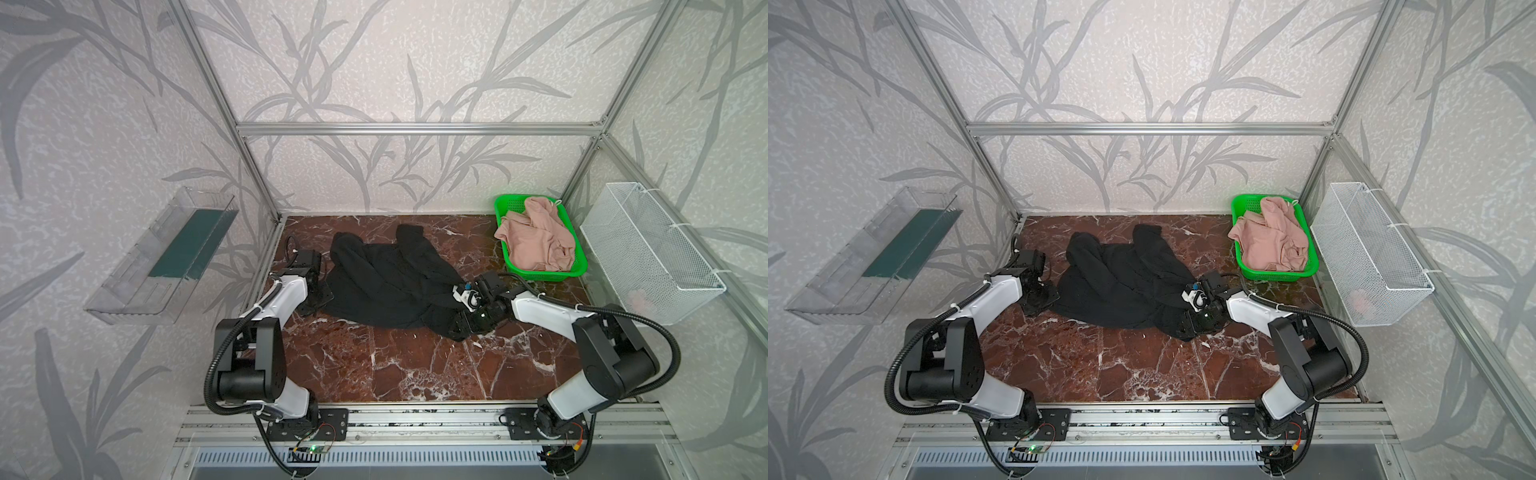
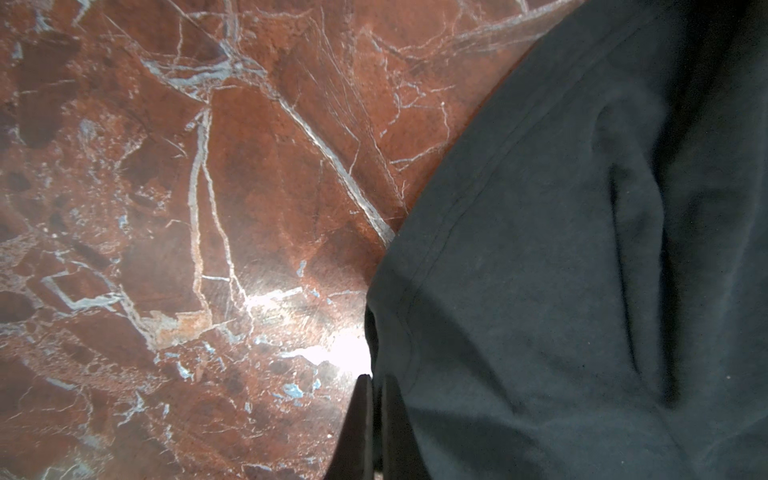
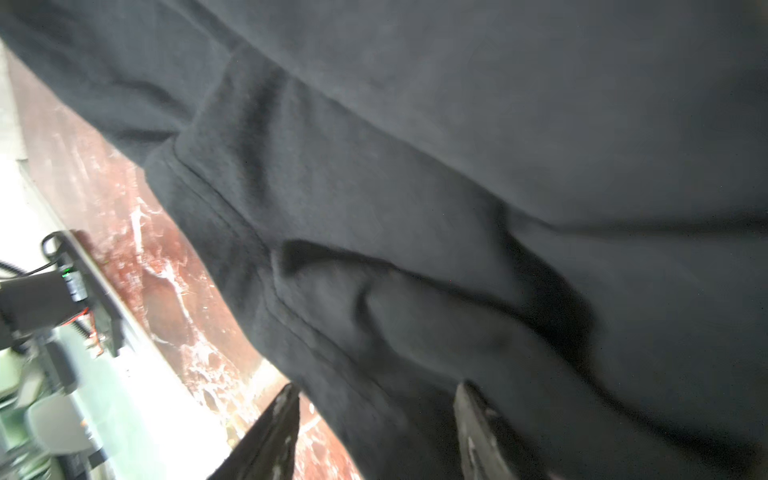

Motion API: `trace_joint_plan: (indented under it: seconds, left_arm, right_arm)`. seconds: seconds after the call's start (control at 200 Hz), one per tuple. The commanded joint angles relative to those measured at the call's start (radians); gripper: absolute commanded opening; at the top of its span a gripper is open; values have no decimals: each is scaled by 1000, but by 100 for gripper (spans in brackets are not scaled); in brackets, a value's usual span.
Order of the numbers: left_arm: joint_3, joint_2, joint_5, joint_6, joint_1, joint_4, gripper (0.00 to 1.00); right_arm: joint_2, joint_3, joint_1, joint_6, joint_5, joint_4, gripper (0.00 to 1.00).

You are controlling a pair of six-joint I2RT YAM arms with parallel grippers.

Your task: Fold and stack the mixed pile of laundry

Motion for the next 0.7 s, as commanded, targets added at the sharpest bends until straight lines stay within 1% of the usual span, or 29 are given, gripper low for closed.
trace_joint_plan:
  seconds: [0.0,0.11,0.21,0.335,0.5,0.695]
  left_arm:
    - [26,0,-15,4,9,-22,0]
    - [26,7,-12,6,10,-15,0]
    - [39,24,-12,11,10,-13,0]
    - [59,36,-10,15,13,-15,0]
    - [66,35,-4,15,14,-13,0]
    - [57,35,5,20,14,-7,0]
  right_arm:
    - [-127,-9,1,43,114,-92,60]
    - [-199,-30,7,18,155,-111,59]
    - [-192,-45,17,54,154,-116,59]
    - [-177,-69,34,151,204,-104,61]
    - [-180,-102,34,301,205,-27,65]
    - [-135,-113,37,356,168,47,65]
